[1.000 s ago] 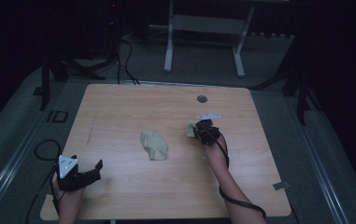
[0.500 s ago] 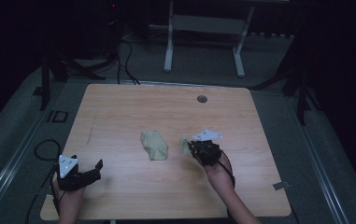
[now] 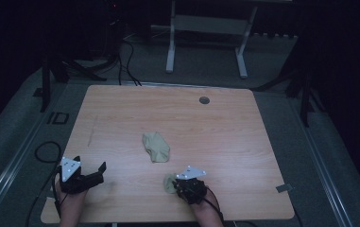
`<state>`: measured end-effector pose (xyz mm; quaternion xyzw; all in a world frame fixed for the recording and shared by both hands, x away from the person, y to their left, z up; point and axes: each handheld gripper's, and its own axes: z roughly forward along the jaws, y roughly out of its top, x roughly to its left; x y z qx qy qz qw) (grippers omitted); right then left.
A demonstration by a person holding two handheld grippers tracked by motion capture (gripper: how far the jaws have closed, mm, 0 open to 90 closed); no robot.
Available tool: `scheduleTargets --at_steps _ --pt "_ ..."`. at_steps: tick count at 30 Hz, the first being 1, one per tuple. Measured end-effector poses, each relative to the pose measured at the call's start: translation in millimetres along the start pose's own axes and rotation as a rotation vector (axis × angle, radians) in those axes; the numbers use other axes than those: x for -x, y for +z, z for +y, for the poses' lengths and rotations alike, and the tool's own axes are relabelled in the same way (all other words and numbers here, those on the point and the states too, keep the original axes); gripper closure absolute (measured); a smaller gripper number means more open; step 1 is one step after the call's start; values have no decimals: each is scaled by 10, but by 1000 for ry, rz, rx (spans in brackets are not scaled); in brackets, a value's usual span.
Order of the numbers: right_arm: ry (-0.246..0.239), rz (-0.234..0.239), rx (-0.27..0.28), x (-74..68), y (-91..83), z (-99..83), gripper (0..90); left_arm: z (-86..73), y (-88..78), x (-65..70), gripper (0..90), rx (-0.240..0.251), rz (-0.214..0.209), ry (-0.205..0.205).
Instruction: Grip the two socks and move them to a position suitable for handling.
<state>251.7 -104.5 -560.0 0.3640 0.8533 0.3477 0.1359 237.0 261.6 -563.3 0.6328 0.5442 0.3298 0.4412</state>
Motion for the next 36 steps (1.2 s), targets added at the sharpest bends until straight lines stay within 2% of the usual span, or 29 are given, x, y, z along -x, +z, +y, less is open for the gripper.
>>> scheduleTargets --at_steps 1,2,3,6,9,12,14,15,16,17,18,19,20,21,22,23,25,27,28,29,31,33,36 --pt "-7 3 6 -34 37 -20 700 0 0 0 16 0 0 0" --pt "-5 -13 16 -70 52 -19 639 8 2 54 16 8 -40 21" --pt "-10 -13 16 -97 71 -3 597 14 4 90 16 9 -60 37" --pt "-21 -33 24 -145 150 54 533 29 15 223 16 19 -130 90" --pt "-9 -50 39 -150 233 112 465 36 30 376 16 27 -185 146" --pt "-17 -61 28 -181 305 183 394 38 58 509 16 24 -242 170" --pt "-15 -59 25 -189 317 198 394 38 58 509 16 24 -242 170" --pt "-2 -36 16 -193 320 222 326 60 87 653 16 -6 -309 173" --pt "-2 -36 16 -193 320 222 326 60 87 653 17 -6 -309 173" --pt "2 -3 14 -177 264 254 302 79 104 748 16 -46 -342 190" --pt "2 9 22 -154 212 277 283 89 116 823 16 -80 -354 215" --pt "2 9 22 -154 212 277 283 89 116 823 16 -80 -354 215" --pt "3 25 38 -115 125 312 273 89 116 823 16 -80 -354 215" --pt "-11 29 63 -55 -13 359 256 95 138 971 17 -105 -379 264" --pt "-23 27 72 -28 -71 376 256 107 153 1016 17 -117 -419 254" --pt "-43 12 83 8 -144 391 273 126 163 1064 17 -125 -480 241" --pt "-74 11 95 80 -258 394 361 150 155 1144 122 -117 -525 278" --pt "-81 27 91 132 -325 364 493 172 164 1233 242 -124 -601 321" --pt "-97 41 92 137 -338 337 507 176 174 1274 354 -125 -635 339" --pt "-113 31 83 128 -335 307 565 175 193 1315 434 -134 -658 353" --pt "-148 50 52 93 -287 247 603 169 260 1377 600 -174 -698 360" --pt "-174 56 8 46 -199 198 626 153 337 1436 699 -218 -705 380" --pt "-202 56 -45 -7 -76 128 628 128 417 1506 805 -269 -680 452"
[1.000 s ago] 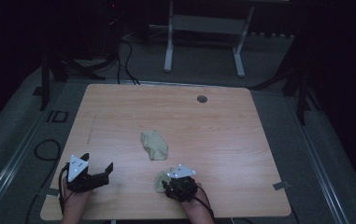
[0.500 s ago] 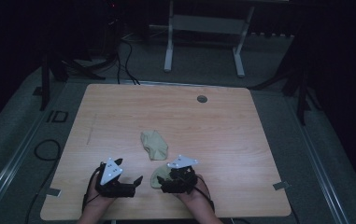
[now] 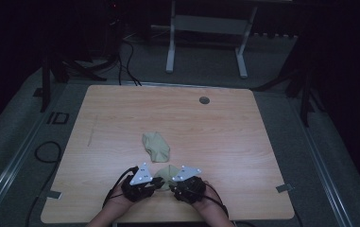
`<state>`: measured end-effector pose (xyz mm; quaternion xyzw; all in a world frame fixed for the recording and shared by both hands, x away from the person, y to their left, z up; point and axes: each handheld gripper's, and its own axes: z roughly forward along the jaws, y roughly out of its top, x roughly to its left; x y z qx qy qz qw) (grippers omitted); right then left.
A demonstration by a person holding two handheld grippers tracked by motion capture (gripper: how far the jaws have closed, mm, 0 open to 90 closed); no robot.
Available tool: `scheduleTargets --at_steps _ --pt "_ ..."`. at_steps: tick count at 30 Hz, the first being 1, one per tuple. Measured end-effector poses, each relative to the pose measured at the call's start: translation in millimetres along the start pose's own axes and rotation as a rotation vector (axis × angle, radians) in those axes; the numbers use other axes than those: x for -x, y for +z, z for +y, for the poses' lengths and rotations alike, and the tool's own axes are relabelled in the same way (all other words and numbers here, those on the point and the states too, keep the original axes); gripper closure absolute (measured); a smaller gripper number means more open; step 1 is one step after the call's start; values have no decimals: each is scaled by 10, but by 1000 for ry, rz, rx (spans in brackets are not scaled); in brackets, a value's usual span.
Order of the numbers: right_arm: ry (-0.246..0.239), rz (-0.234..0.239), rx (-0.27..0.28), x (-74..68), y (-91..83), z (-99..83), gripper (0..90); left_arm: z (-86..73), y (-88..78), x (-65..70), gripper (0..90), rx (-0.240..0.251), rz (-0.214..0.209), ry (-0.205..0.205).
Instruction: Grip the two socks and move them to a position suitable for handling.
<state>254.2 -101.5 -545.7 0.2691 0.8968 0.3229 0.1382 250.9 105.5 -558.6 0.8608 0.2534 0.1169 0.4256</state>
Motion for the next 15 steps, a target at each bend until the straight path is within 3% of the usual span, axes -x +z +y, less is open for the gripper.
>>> scheduleTargets --at_steps 4,10,13,14,15 --pt "-21 -25 -44 -16 82 -59 706 -29 76 -38 862 -51 8 39" --pt "-45 -36 -56 -5 65 -89 833 -44 132 -127 891 -99 -12 31" --pt "-41 3 -68 -10 44 -90 849 -35 139 -149 891 -101 -15 39" --pt "-33 35 -75 -12 30 -93 849 -35 139 -149 891 -101 -15 39" --pt "-7 104 -81 -21 -8 -114 854 -13 160 -162 891 -108 -17 62"
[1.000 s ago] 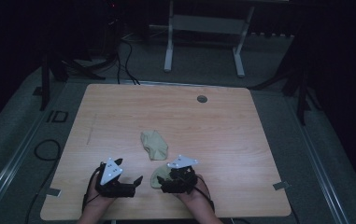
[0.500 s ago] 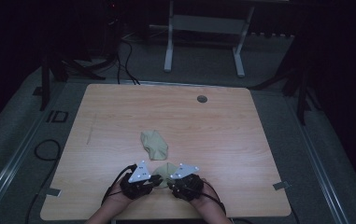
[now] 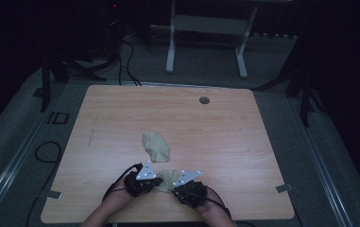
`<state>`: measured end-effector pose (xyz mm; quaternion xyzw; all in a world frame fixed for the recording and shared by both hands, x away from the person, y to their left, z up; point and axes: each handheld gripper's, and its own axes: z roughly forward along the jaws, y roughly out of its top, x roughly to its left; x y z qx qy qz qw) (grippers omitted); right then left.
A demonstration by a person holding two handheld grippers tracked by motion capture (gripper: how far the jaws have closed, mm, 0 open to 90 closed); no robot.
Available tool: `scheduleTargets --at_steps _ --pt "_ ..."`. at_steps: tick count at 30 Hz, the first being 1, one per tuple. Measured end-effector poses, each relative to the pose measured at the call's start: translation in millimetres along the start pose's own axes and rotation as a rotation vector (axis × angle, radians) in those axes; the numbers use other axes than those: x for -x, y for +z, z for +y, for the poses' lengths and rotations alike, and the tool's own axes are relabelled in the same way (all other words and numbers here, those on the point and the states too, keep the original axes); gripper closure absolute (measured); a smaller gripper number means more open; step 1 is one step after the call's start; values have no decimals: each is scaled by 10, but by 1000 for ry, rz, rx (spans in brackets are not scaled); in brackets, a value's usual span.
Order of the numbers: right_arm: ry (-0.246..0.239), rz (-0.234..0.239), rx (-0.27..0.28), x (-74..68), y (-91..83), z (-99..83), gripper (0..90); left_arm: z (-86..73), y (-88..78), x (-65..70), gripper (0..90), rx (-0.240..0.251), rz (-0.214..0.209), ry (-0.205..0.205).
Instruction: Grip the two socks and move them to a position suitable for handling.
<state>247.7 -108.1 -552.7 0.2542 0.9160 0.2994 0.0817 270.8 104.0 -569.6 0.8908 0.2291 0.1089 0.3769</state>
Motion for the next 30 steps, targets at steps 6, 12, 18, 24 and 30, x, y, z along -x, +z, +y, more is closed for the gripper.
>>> scheduleTargets --at_steps 6,12,18,24,30 --pt "107 26 62 125 -204 -72 855 29 38 18 893 7 -2 21" --pt "181 -19 127 375 -474 -118 854 59 72 62 893 10 4 47" --pt "256 -71 161 618 -686 -213 854 86 108 104 893 19 -1 95" --pt "319 -116 133 869 -737 -368 852 152 165 133 892 14 -27 121" --pt "372 -112 100 984 -657 -521 834 216 229 126 892 14 -32 125"
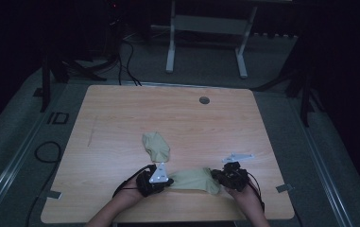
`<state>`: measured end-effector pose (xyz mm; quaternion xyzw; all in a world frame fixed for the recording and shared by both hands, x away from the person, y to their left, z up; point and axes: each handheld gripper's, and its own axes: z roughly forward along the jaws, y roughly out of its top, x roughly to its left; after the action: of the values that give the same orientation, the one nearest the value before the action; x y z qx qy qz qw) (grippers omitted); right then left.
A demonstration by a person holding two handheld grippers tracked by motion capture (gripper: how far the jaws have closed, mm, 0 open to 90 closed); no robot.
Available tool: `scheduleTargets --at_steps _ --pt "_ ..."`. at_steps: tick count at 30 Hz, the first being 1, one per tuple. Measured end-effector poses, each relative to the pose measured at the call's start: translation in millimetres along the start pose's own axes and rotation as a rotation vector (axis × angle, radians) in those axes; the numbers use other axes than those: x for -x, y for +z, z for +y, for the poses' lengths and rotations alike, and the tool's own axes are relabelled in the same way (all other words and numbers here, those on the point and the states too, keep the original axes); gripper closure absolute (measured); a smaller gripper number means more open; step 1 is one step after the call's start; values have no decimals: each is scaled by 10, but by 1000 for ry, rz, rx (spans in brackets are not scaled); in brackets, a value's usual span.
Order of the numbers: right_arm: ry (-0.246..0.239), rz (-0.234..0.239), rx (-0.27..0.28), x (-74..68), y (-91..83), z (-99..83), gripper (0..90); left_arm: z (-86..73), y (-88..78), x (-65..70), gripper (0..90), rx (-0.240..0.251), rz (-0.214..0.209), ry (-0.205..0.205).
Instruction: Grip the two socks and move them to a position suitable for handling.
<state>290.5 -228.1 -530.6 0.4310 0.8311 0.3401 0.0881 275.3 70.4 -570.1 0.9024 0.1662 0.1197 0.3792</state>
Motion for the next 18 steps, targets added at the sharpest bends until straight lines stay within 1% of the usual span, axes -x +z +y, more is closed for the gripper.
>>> scheduleTargets --at_steps 1,2,3,4,5,6,7,9,10,11,14,15,18 --pt "13 -7 -3 17 10 -10 803 10 10 -1 892 -1 1 0" --pt "13 -7 -3 17 10 -10 803 10 10 -1 892 -1 1 0" --pt "35 -31 10 68 9 -24 694 27 24 2 892 -3 5 4" --pt "35 -31 10 68 9 -24 694 27 24 2 892 -3 5 4" --pt "45 -35 27 81 -29 -14 663 38 34 5 892 -3 7 3" --pt "44 -35 38 77 -59 -3 675 39 35 6 892 -3 7 2" --pt "34 -27 50 56 -83 5 718 38 36 6 892 -3 7 1" --pt "0 -16 45 -1 -92 13 810 35 38 9 892 2 5 -8" --pt "-6 3 38 -27 -77 8 842 36 37 12 892 1 8 -9" --pt "-15 14 28 -44 -49 0 853 38 37 15 892 -1 10 -9" --pt "-38 0 -11 -53 55 -41 865 42 44 29 892 3 12 -16" --pt "-36 -6 -24 -51 82 -57 876 45 46 32 892 3 13 -17" --pt "-43 -16 -33 -45 99 -70 877 55 51 41 892 -1 16 -14"
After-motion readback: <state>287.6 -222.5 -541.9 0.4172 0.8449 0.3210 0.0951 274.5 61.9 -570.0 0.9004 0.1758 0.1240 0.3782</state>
